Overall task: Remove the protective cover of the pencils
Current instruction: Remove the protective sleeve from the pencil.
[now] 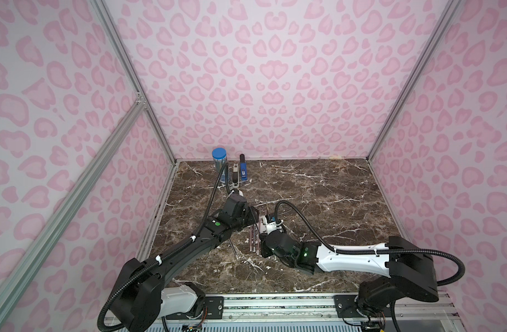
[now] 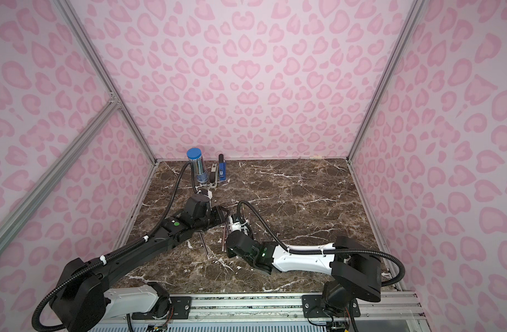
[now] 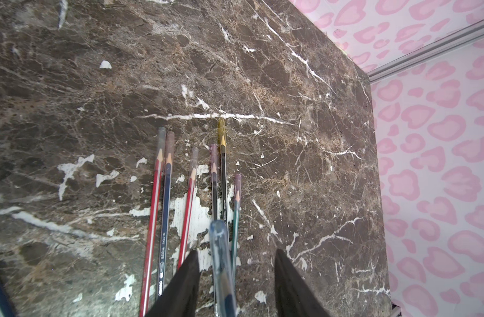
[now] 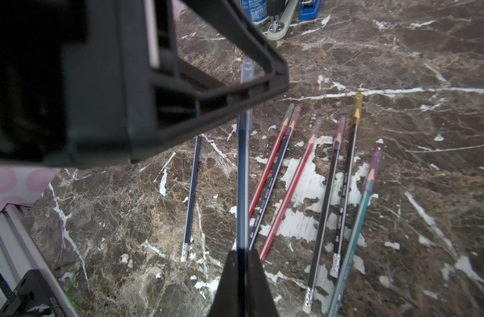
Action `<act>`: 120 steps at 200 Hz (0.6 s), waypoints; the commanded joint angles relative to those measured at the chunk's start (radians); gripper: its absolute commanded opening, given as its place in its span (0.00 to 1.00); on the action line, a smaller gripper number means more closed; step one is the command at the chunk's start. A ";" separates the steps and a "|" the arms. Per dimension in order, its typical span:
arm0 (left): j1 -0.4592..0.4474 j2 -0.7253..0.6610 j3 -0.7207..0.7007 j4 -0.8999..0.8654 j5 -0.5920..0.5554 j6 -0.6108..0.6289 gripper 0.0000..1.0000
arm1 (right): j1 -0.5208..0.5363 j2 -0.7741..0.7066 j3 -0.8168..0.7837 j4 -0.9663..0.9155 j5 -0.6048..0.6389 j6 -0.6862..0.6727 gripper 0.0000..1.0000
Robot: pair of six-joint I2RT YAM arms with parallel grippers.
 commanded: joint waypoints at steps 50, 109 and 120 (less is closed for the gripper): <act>-0.003 0.018 0.032 -0.006 -0.033 -0.028 0.28 | 0.013 0.006 0.021 -0.003 0.033 -0.004 0.00; -0.003 0.025 0.039 -0.017 -0.043 -0.039 0.21 | 0.025 0.004 0.023 0.003 0.026 -0.007 0.00; -0.004 0.022 0.039 -0.023 -0.050 -0.039 0.20 | 0.026 0.002 0.024 0.001 0.028 -0.008 0.00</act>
